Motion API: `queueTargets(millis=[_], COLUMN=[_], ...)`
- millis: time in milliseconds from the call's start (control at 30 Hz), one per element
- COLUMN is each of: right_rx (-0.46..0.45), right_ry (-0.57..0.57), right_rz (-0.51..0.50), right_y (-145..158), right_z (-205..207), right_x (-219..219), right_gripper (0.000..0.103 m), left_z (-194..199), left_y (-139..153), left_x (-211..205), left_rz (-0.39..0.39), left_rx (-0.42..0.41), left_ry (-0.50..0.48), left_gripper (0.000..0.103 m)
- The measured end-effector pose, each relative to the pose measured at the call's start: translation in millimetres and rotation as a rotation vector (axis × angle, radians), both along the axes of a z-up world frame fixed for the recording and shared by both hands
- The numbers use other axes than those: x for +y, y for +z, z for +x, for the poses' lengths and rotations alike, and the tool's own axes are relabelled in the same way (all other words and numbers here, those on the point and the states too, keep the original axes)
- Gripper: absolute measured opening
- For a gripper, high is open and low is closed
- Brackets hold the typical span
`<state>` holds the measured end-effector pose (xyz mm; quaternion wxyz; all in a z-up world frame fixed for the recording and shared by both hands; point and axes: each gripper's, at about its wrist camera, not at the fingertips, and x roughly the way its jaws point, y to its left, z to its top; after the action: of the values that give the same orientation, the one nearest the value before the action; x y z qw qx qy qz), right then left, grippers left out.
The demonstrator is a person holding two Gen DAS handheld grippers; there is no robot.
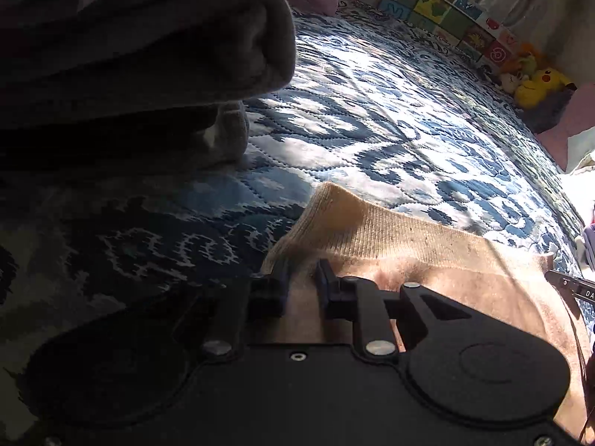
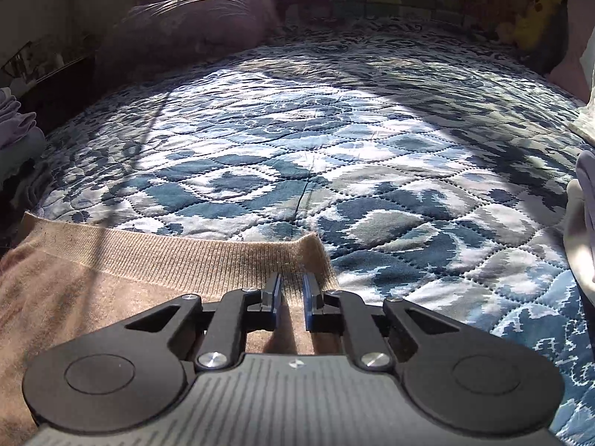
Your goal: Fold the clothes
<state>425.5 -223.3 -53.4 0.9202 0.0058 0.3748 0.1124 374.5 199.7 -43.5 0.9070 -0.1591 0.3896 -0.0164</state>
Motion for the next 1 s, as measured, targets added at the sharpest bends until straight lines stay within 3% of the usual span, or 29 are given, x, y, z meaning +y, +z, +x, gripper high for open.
queueTargets(millis=[67, 133, 233, 333, 400, 433, 500, 600, 667, 767, 833, 900, 1000], right_rx=[-0.023, -0.062, -0.106, -0.088, 0.019, -0.016, -0.042, -0.121, -0.134, -0.122, -0.108, -0.108, -0.085], right_ry=[-0.010, 0.027, 0.080, 0.079, 0.028, 0.009, -0.020, -0.017, -0.009, 0.015, 0.040, 0.095, 0.152], right_rz=[-0.072, -0.050, -0.037, -0.040, -0.082, -0.050, 0.016, 0.097, 0.130, 0.128, 0.106, 0.085, -0.061], right_y=[11, 23, 37, 29, 1, 1, 18, 41, 46, 44, 41, 40, 24], right_z=[-6, -24, -60, -83, -79, -89, -119, -177, -212, -260, -287, -317, -347], right_x=[10, 14, 21, 24, 22, 17, 11, 2, 1, 8, 16, 30, 55], right_gripper=[0.016, 0.017, 0.018, 0.042, 0.044, 0.044, 0.041, 0.041, 0.041, 0.041, 0.041, 0.041, 0.043], left_z=[-14, -34, -68, -70, -70, -80, -108, -172, -202, -238, -265, -285, -297], left_y=[20, 38, 51, 24, 4, 15, 45, 92, 102, 101, 87, 70, 22], left_x=[-1, -5, -8, -13, -8, 1, 12, 28, 28, 6, -18, -37, -56], left_rz=[-0.001, 0.022, 0.001, 0.056, 0.061, 0.009, -0.030, 0.009, 0.075, 0.268, 0.355, 0.387, 0.494], left_rx=[-0.066, -0.125, -0.149, -0.035, 0.038, 0.038, -0.040, -0.185, -0.192, -0.169, -0.159, -0.168, -0.024], left_ry=[0.010, -0.008, -0.050, -0.082, -0.084, -0.057, -0.036, -0.064, -0.085, -0.163, -0.253, -0.344, -0.433], left_gripper=[0.016, 0.017, 0.020, 0.031, 0.036, 0.034, 0.034, 0.043, 0.043, 0.043, 0.043, 0.043, 0.043])
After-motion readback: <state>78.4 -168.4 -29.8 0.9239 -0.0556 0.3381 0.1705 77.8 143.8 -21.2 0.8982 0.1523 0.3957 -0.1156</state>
